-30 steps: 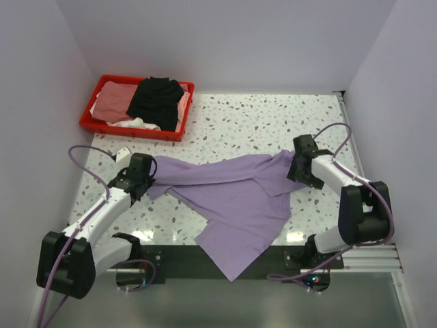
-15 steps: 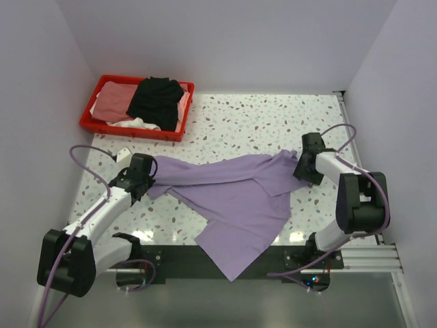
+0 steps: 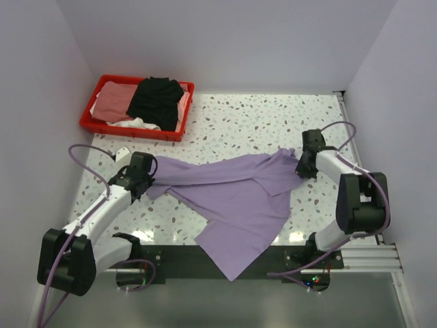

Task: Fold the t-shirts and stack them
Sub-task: Flatten the tshirt out

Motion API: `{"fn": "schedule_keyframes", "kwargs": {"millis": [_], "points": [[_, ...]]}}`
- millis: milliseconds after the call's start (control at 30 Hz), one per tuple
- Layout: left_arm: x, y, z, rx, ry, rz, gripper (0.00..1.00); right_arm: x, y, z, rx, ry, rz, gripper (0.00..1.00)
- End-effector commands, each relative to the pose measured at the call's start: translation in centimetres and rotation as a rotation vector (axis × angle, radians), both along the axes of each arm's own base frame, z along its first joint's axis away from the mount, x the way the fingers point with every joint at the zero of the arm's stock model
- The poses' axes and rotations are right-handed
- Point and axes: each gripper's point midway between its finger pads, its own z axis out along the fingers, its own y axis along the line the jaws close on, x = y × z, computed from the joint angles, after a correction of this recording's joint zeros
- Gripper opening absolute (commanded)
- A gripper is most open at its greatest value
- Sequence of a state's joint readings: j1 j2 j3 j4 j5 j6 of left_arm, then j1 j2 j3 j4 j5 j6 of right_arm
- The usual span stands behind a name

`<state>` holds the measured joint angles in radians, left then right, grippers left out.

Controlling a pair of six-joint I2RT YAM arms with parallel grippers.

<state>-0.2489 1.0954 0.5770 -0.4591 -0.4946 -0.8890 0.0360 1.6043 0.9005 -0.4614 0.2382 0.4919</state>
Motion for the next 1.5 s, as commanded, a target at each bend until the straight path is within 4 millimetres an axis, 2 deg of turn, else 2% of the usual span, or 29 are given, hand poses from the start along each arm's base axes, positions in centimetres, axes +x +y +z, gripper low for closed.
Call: {"fn": "schedule_keyframes", "kwargs": {"millis": [0, 67, 100, 133, 167, 233, 333, 367, 400, 467, 500, 533, 567, 600, 633, 667, 700, 767, 800, 867, 900, 967, 1000, 1033, 1100, 1133, 1233, 1333, 1467], "points": [[1.5, 0.4, 3.0, -0.007, -0.074, 0.051, 0.0, 0.2, -0.2, 4.3, -0.004, -0.11, 0.002, 0.0], [2.1, -0.2, 4.6, -0.037, -0.119, 0.036, 0.0, 0.3, -0.3, 6.4, -0.009, -0.163, 0.006, 0.0], [2.4, -0.3, 5.3, -0.047, -0.138, 0.03, 0.0, 0.8, -0.3, 8.2, -0.011, -0.216, 0.008, 0.0], [2.7, -0.8, 6.2, -0.067, -0.16, 0.014, 0.0, 0.9, -0.3, 10.6, -0.009, -0.287, 0.011, 0.0], [3.3, -1.1, 8.2, -0.087, -0.217, 0.006, 0.0, 1.0, -0.4, 12.2, -0.007, -0.336, 0.004, 0.0], [3.8, -1.7, 10.5, -0.122, -0.278, -0.02, 0.0, 1.2, -0.3, 17.4, 0.005, -0.489, -0.007, 0.0], [4.5, -2.8, 16.0, -0.174, -0.419, -0.085, 0.0, 0.6, -0.5, 23.9, 0.002, -0.673, -0.01, 0.0], [4.5, -3.0, 18.9, -0.193, -0.49, -0.1, 0.0, 0.3, -0.6, 25.3, -0.005, -0.705, -0.013, 0.0], [4.4, -3.3, 20.2, -0.208, -0.52, -0.118, 0.0, 0.0, -1.0, 28.2, -0.021, -0.766, -0.022, 0.0], [4.0, -3.5, 23.7, -0.229, -0.601, -0.137, 0.0, -1.4, -1.5, 31.3, -0.046, -0.823, -0.032, 0.0], [3.6, -3.6, 25.4, -0.241, -0.647, -0.15, 0.0, -2.1, -2.0, 34.3, -0.064, -0.886, -0.052, 0.0], [3.3, -4.0, 26.9, -0.25, -0.682, -0.187, 0.0, -2.8, -2.2, 35.6, -0.08, -0.904, -0.049, 0.0], [2.8, -4.2, 29.6, -0.258, -0.743, -0.213, 0.0, -3.5, -2.4, 37.1, -0.089, -0.934, -0.05, 0.0], [2.5, -4.5, 30.8, -0.264, -0.767, -0.237, 0.0, -4.4, -2.5, 40.0, -0.096, -0.998, -0.056, 0.0], [1.8, -4.7, 33.2, -0.282, -0.81, -0.263, 0.0, -5.4, -2.7, 42.7, -0.111, -1.051, -0.053, 0.0], [1.5, -4.9, 34.3, -0.288, -0.831, -0.281, 0.0, -5.5, -2.8, 42.5, -0.118, -1.037, -0.049, 0.0], [1.0, -5.2, 35.5, -0.296, -0.853, -0.303, 0.0, -6.5, -2.9, 45.1, -0.121, -1.095, -0.052, 0.0], [-0.5, -5.3, 38.8, -0.309, -0.929, -0.333, 0.0, -7.7, -2.8, 47.2, -0.123, -1.135, -0.039, 0.0], [-1.1, -5.2, 39.9, -0.309, -0.955, -0.345, 0.0, -9.0, -2.7, 49.7, -0.119, -1.195, -0.036, 0.0], [-3.1, -5.2, 43.3, -0.319, -1.034, -0.378, 0.0, -10.3, -2.4, 51.8, -0.118, -1.241, -0.016, 0.0], [-3.9, -5.2, 44.4, -0.317, -1.063, -0.393, 0.0, -12.1, -2.5, 54.5, -0.12, -1.314, -0.02, 0.0], [-6.3, -5.5, 47.7, -0.33, -1.144, -0.452, 0.0, -13.1, -2.8, 56.4, -0.145, -1.344, -0.018, 0.0], [-7.2, -6.0, 48.7, -0.334, -1.167, -0.498, 0.0, -15.4, -2.8, 59.2, -0.149, -1.426, -0.022, 0.0], [-8.7, -5.9, 50.6, -0.334, -1.211, -0.521, 0.0, -15.4, -2.8, 59.7, -0.16, -1.421, -0.011, 0.0], [-10.0, -5.8, 52.1, -0.327, -1.24, -0.537, 0.0, -18.0, -2.3, 62.7, -0.148, -1.525, 0.014, 0.0], [-11.4, -6.0, 53.4, -0.334, -1.272, -0.572, 0.0, -18.7, -2.1, 63.7, -0.142, -1.569, 0.029, 0.0], [-13.5, -5.5, 55.0, -0.336, -1.328, -0.574, 0.0, -21.4, -1.7, 66.2, -0.141, -1.684, 0.049, 0.0], [-14.9, -4.8, 55.5, -0.331, -1.354, -0.555, 0.0, -23.5, -2.0, 67.7, -0.165, -1.76, 0.038, 0.0], [-14.4, -4.2, 55.3, -0.325, -1.349, -0.515, 0.0, -22.7, -2.0, 68.1, -0.189, -1.76, 0.05, 0.0]]}}
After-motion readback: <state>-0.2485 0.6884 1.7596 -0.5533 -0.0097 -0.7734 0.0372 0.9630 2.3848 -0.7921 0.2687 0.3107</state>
